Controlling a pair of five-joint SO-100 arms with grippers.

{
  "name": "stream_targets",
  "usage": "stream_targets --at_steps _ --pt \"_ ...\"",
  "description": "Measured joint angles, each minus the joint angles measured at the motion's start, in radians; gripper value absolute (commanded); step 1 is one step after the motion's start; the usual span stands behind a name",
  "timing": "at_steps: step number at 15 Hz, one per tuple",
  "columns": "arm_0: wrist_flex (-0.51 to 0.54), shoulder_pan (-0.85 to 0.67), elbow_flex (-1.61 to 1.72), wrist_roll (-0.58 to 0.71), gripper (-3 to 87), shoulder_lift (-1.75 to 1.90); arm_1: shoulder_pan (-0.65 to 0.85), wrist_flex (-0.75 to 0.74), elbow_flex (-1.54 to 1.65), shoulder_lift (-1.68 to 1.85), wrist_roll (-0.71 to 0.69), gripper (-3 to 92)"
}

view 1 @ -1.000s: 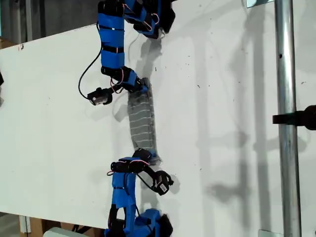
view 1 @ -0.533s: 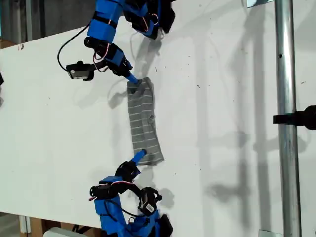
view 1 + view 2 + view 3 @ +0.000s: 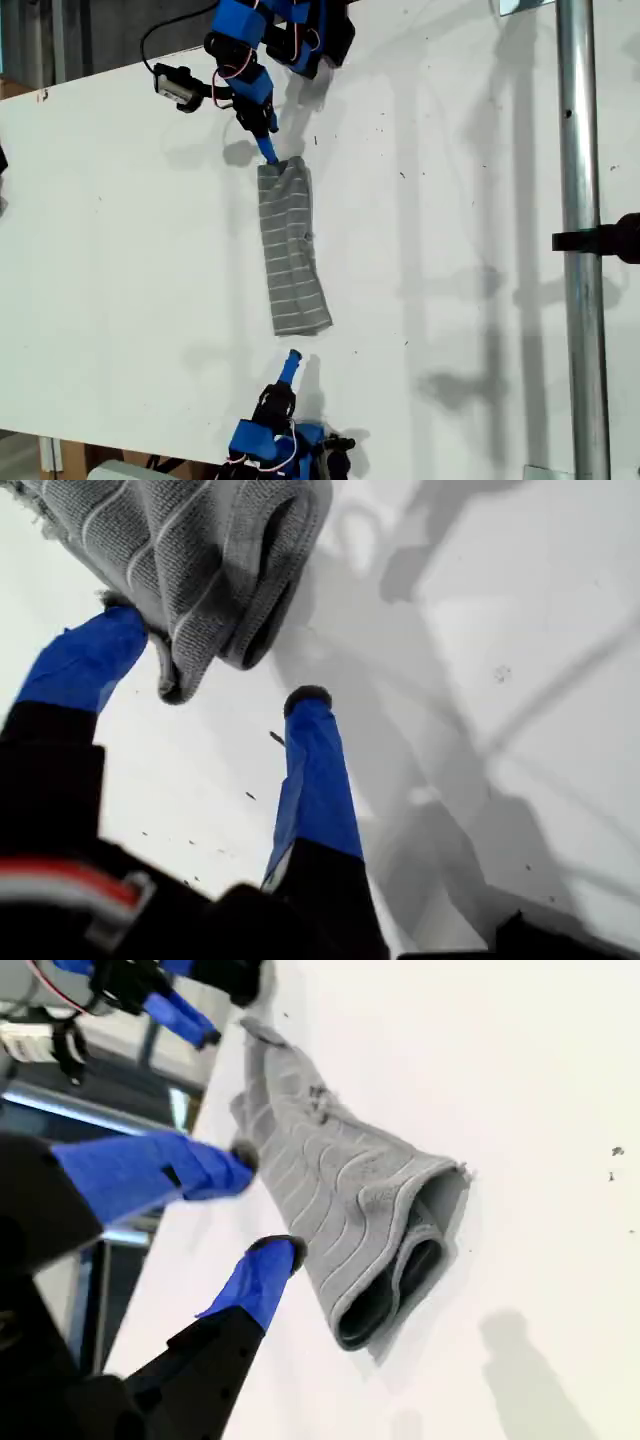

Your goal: Grasp corners of a towel and fold twice.

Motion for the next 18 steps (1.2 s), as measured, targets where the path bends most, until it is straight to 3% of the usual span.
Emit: stream_targets --at_steps 2,4,7,8,9,11,13,18 --pt "0.051 0.006 0.152 -0.040 -2.8 0.387 0.012 -0.138 0.000 -0.138 0.009 32.7" --pt "0.052 0.023 0.198 -0.064 -2.8 0.442 0.012 -0.287 -0.074 -0.454 0.031 36.3" --pt "0.052 0.044 0.201 -0.075 -2.8 0.462 -0.029 -0.353 -0.327 -0.887 0.037 35.3" --pt "0.052 0.043 0.201 -0.075 -2.8 0.462 -0.063 -0.420 -0.371 -0.953 0.043 32.2" --pt "0.052 0.043 0.201 -0.075 -2.8 0.462 -0.100 -0.483 -0.413 -1.002 0.046 12.0" --pt "0.052 0.043 0.201 -0.075 -2.8 0.462 -0.178 -0.551 -0.446 -1.020 0.095 9.0" --pt "0.052 0.043 0.201 -0.075 -2.8 0.462 -0.169 -0.374 -0.479 -0.977 0.097 4.5" --pt "0.052 0.043 0.201 -0.060 -2.8 0.462 -0.095 0.523 -0.514 -0.322 0.133 0.0"
